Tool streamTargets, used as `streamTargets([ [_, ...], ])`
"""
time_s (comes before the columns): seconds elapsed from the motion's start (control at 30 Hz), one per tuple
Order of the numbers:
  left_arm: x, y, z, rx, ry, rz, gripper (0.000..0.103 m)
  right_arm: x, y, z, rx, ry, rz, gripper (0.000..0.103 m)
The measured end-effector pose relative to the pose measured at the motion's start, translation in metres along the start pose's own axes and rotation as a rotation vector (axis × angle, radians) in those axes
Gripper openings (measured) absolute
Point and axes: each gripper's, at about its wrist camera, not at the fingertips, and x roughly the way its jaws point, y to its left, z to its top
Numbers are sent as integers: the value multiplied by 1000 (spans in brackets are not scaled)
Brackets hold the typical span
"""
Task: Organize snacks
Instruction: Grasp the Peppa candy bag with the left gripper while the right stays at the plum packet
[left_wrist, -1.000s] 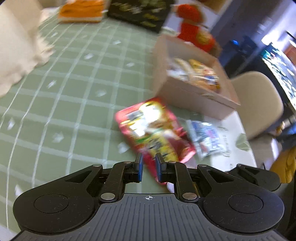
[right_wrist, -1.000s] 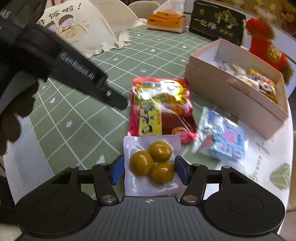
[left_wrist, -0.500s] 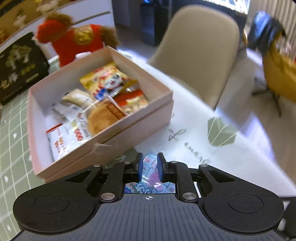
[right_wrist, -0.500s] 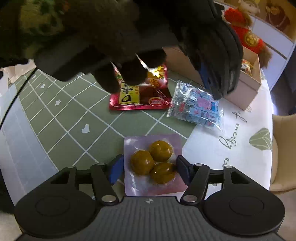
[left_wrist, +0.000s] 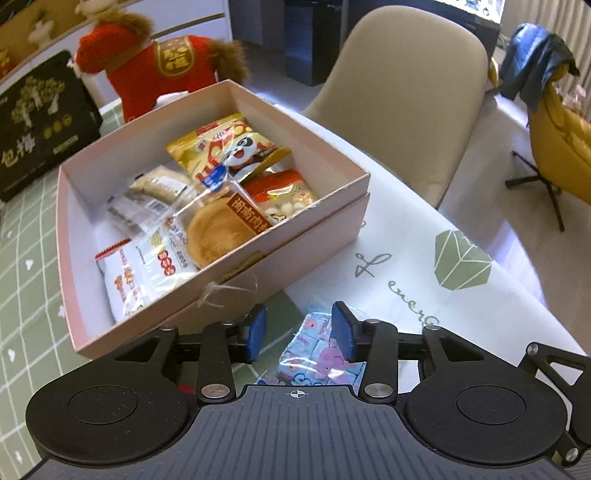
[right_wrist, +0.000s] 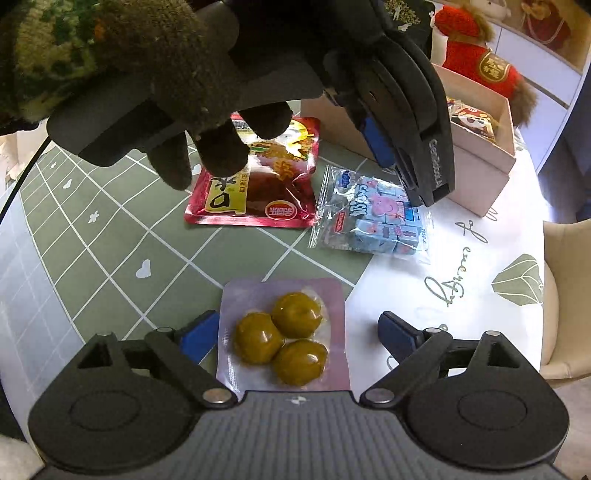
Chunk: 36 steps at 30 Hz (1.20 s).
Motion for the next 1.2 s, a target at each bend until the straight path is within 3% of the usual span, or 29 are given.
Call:
streamTargets([
  [0.13,-4,-2,-6,9,-4,-72,44,0,-1,0,4,2,-3,92],
  [0.23,-18,-18,-11,108,-68,-95,42,0,-2,1,9,1,-7,93],
  [0.33,-15,-41,-18,253,-17,-95,43,0,-1,0,17,-1,-11,94],
  [0.43,-11,-59,-27,358,-8,-70,59,-1,-2,-3,29,-4,-14,95],
  [0.53,-9,-60,-23,333,23,-106,72,-2,-1,-7,46,-20,-26,96],
  [0.63,-10,-56,-19,331,41,-133,68,-3,2,-10,43,-26,-25,99],
  [0.73,-11,-41,-15,315,37,-54,68,-2,2,-15,41,-37,-22,101],
  [0.83,-7,-26,-14,270,78,-87,67,-1,5,-16,37,-43,-24,103],
  [0.97,-9,-31,-20,352,93,-98,70,1,7,-17,35,-58,-23,103],
  [1.2,-2,-11,-7,180,45,-94,74,-4,8,-28,40,-116,-25,103],
])
